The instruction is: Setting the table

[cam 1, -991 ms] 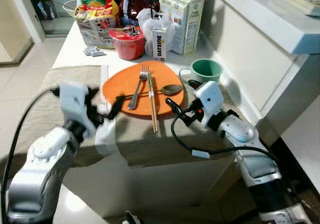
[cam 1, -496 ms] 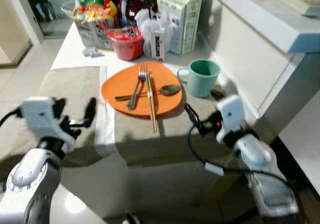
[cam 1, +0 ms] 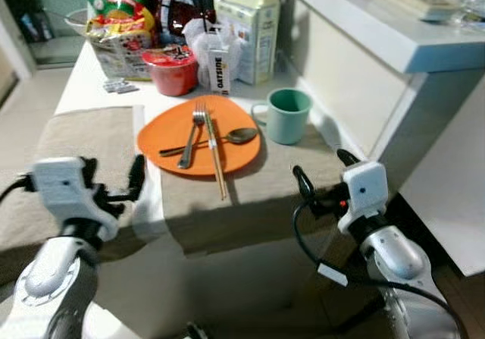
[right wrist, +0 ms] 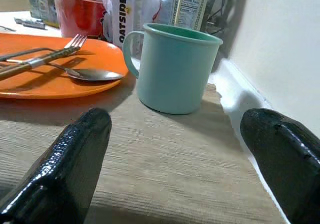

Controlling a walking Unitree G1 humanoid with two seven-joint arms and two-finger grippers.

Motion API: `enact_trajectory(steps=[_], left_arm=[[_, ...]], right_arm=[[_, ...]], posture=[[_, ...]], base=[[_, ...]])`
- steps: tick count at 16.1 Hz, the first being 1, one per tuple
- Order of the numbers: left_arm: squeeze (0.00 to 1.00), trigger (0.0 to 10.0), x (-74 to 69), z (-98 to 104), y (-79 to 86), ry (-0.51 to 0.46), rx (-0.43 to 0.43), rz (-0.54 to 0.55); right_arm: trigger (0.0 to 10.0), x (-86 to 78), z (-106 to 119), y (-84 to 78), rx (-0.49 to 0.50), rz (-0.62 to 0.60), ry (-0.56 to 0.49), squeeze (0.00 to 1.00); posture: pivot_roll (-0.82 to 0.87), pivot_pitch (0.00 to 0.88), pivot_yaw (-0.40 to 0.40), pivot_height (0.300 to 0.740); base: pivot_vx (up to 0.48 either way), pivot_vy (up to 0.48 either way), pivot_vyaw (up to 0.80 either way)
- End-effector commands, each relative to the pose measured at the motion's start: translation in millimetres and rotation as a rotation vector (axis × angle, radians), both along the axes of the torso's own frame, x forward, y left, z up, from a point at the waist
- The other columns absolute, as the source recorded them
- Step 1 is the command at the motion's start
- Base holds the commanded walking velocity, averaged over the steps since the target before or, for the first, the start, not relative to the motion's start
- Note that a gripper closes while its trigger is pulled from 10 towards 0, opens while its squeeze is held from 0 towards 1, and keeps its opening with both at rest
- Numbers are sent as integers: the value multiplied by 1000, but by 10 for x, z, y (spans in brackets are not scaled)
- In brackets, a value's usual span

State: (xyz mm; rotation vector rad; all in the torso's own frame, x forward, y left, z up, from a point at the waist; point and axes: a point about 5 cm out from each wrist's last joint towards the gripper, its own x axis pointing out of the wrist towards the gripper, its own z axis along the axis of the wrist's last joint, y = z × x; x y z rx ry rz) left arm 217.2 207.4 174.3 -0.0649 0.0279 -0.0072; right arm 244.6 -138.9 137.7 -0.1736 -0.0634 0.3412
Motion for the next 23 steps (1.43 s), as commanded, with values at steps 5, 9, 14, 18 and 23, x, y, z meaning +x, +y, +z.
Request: enact_trajectory(steps=[5,9,14,18,23], left_arm=[[0,10000,404,131,-44,18,53,-135],[0,10000,740,235,-173,61,30,-258],[0,10000,1079,331,-319,88,34,-334],[0,10000,1268,326,-407,171,43,-324],[0,10000,1361,263,-478,302,57,-292]], right_arm=[[10000,50,41,70,4,-8,-10,0],[10000,41,37,132,18,-7,-9,0],[10000,56,54,155,15,-2,-11,0],[10000,65,66,164,12,-4,-13,0],[10000,70,79,159,9,-6,-13,0]], posture=[[-55,8,58,740],[-62,17,70,740],[-71,27,67,740],[-82,35,70,740],[-85,45,72,740]], base=[[0,0,0],[0,0,0],[0,0,0],[0,0,0],[0,0,0]])
